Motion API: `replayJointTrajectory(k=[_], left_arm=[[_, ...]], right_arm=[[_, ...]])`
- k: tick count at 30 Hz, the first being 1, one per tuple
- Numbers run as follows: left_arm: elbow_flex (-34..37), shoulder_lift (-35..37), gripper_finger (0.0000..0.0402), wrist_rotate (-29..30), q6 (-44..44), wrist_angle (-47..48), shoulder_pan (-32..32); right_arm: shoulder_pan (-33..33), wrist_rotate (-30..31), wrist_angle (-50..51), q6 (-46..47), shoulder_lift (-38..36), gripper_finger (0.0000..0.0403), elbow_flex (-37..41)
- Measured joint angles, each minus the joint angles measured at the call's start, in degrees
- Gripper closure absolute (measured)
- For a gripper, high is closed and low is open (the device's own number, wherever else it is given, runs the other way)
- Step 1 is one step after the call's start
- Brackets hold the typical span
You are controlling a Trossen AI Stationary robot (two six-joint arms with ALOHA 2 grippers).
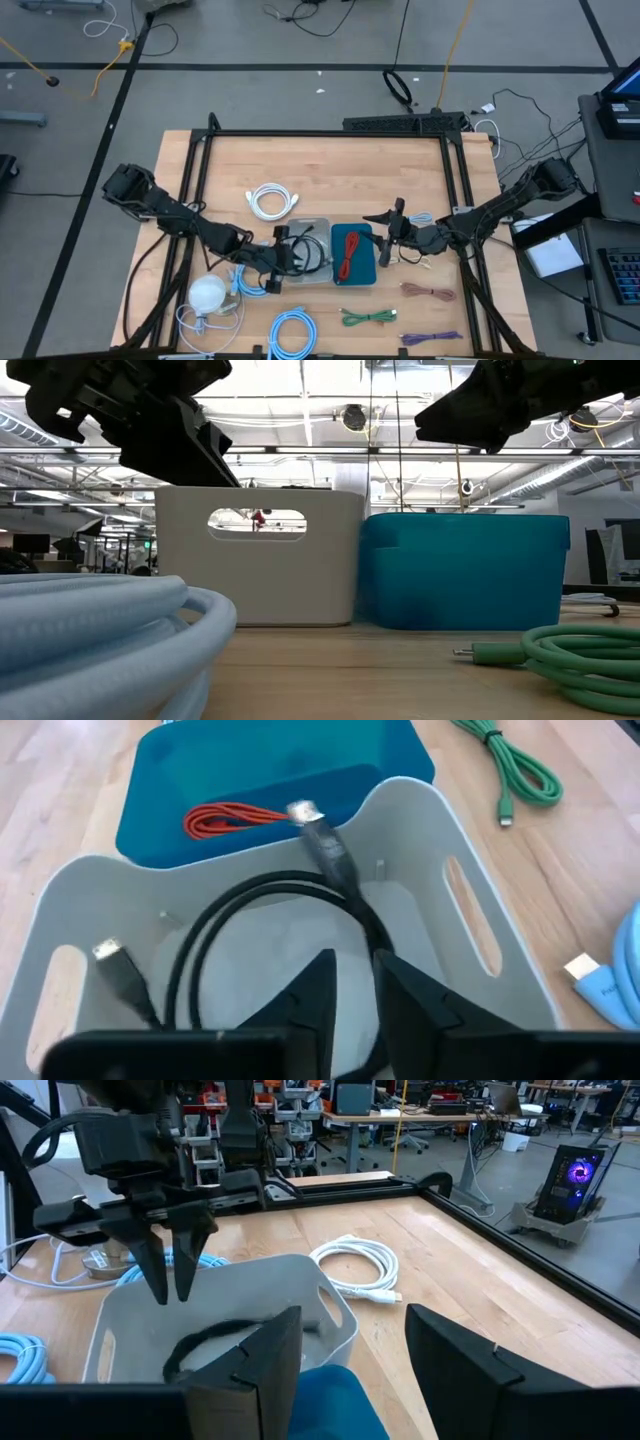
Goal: Pick & Place USB Port
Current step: Put the blue charger cable into the blue bin
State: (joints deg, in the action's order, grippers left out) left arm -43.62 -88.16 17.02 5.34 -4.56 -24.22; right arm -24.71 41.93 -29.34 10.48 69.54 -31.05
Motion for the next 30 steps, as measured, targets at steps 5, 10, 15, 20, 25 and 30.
replayJointTrajectory(k=[5, 10, 15, 20, 25, 30], left_arm=[[0.0, 0.0, 0.0322, 0.0, 0.4, 0.0, 0.0], [-2.3, 2.1, 0.0322, 2.1, -1.8, 4.3, 0.1], [-11.2, 8.5, 0.0321, 12.6, -4.6, 18.7, 0.0], [-21.2, 13.2, 0.0321, 22.2, 0.3, 37.3, 1.5], [-23.4, 12.3, 0.0320, 18.7, 7.4, 56.8, 4.6], [-22.5, 9.4, 0.0320, 16.2, 11.7, 67.5, 4.3]], right_arm=[[0.0, 0.0, 0.0, 0.0, 0.0, 0.0232, 0.0], [0.0, -0.1, 0.0, 0.0, 0.0, 0.0232, 0.0], [0.0, -0.2, 0.2, 0.5, 0.0, 0.0232, 0.0], [-0.1, -0.7, 0.9, 0.9, 0.0, 0.0232, 0.0], [-0.1, -1.7, 1.2, 0.9, 0.0, 0.0232, 0.0], [-0.1, -1.7, 0.4, 0.9, 0.0, 0.0232, 1.3]])
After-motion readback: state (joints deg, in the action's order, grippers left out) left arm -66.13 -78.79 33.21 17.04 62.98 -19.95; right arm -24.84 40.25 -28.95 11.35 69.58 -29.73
